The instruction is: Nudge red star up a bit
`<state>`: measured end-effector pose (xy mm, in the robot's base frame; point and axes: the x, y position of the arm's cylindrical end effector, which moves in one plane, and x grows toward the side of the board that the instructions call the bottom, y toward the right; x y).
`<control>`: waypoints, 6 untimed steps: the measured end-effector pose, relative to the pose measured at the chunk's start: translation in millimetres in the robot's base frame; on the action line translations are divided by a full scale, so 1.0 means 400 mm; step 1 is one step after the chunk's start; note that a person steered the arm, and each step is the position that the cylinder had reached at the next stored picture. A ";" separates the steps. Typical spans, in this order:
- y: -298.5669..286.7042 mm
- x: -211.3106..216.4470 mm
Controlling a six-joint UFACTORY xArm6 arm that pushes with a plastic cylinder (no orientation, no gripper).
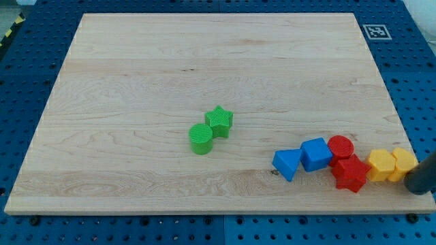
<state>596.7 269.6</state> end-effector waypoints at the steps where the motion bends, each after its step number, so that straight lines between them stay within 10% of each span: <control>1: -0.017 0.000; 6: -0.118 0.054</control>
